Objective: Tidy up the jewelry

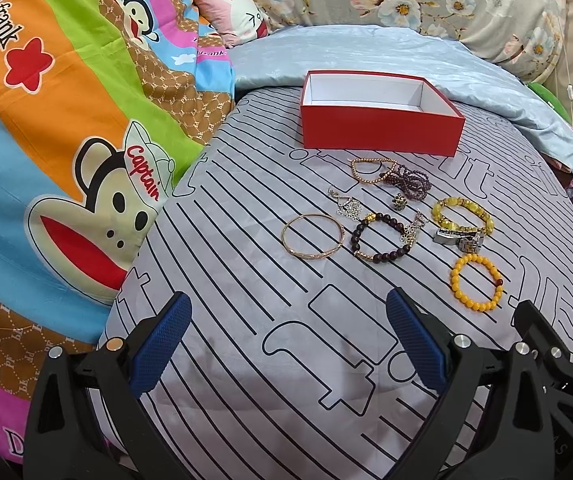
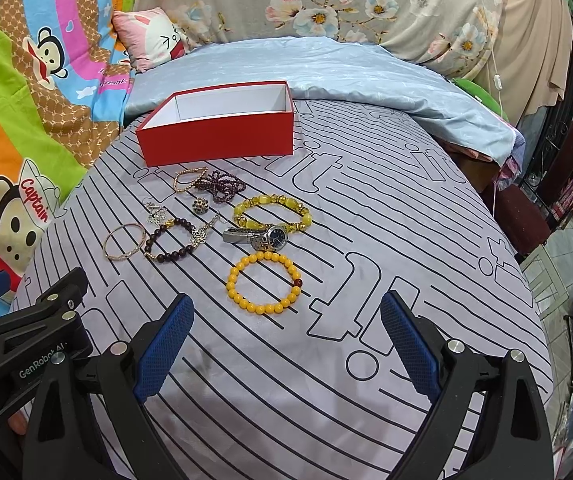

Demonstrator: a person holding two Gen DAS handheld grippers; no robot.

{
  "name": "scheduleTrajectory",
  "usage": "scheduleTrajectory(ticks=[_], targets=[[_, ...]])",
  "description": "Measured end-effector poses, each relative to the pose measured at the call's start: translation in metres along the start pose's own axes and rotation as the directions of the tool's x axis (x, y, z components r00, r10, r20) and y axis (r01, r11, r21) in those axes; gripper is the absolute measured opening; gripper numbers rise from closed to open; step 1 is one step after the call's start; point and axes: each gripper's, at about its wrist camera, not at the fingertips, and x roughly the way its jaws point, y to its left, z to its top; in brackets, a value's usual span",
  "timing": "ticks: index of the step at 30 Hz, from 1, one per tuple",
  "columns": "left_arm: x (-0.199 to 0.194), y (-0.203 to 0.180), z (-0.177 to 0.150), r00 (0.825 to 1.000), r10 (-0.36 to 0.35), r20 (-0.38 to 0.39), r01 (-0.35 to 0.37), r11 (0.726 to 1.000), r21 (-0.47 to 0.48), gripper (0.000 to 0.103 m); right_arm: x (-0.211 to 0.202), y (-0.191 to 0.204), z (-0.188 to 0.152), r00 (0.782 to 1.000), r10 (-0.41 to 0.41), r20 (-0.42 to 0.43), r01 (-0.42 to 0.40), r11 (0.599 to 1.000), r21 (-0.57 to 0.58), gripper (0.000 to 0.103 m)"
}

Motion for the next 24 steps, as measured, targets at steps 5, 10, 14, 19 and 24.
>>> scheduleTrajectory(ticks=[5, 10, 14, 19, 24], targets=[[0.0000, 0.0005, 0.0003, 1.000, -0.001, -0.003, 0.001, 1.000, -0.001, 0.095, -0.0003, -0.0002, 0.0002, 1.000, -0.001, 0.001, 0.001, 1.000, -0.001, 0.093], [0.0003, 0.0009, 0.0000, 1.000, -0.001, -0.003, 0.001, 1.000, -0.001, 0.095, -0.0004, 0.0000, 0.0002, 1.000, 0.000, 0.000, 0.000, 1.000, 0.000, 0.093], [0.0013, 0.0014, -0.0005, 1.000, 0.000, -0.007, 0.000, 1.000, -0.002, 0.095, 0.0020, -0.0002, -0.0007, 1.000, -0.002, -0.004, 0.002, 1.000, 0.001, 0.093], [0.0013, 0.0014, -0.0007, 1.000, 0.000, -0.007, 0.000, 1.000, -0.002, 0.095, 0.0018, 0.0000, -0.0007, 1.000, -0.002, -0.004, 0.002, 1.000, 0.000, 0.093], [0.0014, 0.0015, -0.0004, 1.000, -0.001, -0.008, 0.001, 1.000, -0.002, 0.095, 0.0023, 0.0002, -0.0013, 1.000, -0.003, -0.004, 0.003, 1.000, 0.000, 0.093]])
